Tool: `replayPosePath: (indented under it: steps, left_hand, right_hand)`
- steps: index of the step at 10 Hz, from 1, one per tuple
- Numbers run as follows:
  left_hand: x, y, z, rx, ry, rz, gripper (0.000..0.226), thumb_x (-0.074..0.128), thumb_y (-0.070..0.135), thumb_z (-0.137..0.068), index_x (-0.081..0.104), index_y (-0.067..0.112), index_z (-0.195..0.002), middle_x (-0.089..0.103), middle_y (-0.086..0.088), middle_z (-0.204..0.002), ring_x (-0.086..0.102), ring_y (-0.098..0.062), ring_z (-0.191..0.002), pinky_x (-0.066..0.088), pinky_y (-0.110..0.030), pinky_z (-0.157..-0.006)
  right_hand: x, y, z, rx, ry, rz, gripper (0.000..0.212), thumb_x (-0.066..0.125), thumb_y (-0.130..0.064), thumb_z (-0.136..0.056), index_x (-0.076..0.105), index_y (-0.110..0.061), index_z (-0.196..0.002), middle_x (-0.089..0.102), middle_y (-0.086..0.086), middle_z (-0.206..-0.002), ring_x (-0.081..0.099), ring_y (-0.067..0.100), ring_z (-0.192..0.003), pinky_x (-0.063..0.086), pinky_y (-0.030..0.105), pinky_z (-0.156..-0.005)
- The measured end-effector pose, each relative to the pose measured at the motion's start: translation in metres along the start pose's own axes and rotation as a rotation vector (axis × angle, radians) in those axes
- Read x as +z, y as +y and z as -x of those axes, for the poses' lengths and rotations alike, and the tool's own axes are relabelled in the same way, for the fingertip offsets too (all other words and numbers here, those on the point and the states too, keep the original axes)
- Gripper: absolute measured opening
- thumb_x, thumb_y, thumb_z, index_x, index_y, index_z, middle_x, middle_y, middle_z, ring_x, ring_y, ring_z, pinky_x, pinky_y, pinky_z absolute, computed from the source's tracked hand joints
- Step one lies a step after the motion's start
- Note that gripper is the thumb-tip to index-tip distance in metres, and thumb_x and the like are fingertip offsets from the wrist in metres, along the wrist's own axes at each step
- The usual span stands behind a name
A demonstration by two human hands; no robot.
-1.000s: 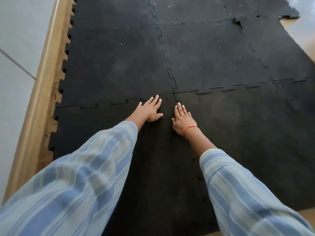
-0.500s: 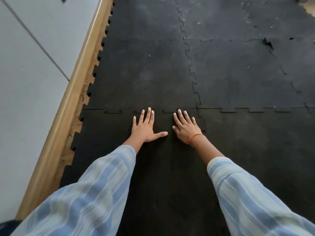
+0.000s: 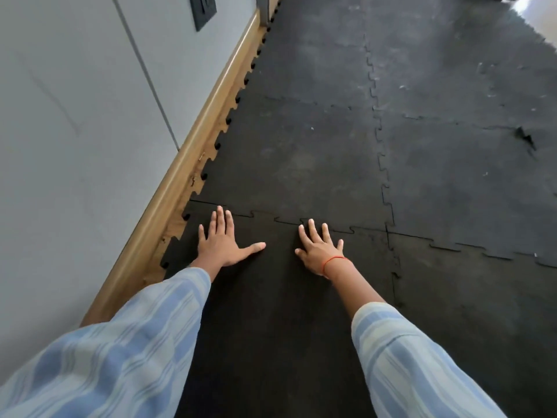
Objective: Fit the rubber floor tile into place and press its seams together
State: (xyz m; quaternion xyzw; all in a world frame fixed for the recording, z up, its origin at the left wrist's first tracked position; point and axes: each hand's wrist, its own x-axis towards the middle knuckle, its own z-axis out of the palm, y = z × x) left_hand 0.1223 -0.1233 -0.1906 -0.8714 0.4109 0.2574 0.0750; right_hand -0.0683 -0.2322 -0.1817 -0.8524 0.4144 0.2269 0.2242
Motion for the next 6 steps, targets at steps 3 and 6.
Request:
replayPosePath:
  steps: [3, 6]
  left_hand:
    - [-0.017, -0.021, -0.01, 0.031, -0.033, -0.031, 0.142, 0.045, 0.093, -0.056, -0.022, 0.01, -0.149, -0.029, -0.009, -0.157, -0.02, -0.024, -0.147, -0.001, -0.052, -0.119]
    - [-0.167, 0.017, 0.054, 0.107, -0.256, -0.097, 0.087, 0.067, 0.059, -0.078, 0.041, 0.005, -0.141, 0.048, -0.012, -0.144, 0.05, -0.03, -0.127, 0.045, -0.042, -0.102]
  right_hand:
    - [-0.027, -0.001, -0.008, -0.009, -0.173, 0.085, 0.065, 0.035, -0.035, -0.101, -0.004, -0.024, -0.153, -0.017, -0.002, -0.16, -0.011, 0.032, -0.147, 0.008, 0.048, -0.119]
    - [-0.152, -0.039, 0.073, 0.033, -0.037, -0.359, 0.061, 0.042, -0.028, -0.1, 0.014, -0.013, -0.152, 0.03, 0.014, -0.154, 0.037, 0.032, -0.137, 0.033, 0.036, -0.108]
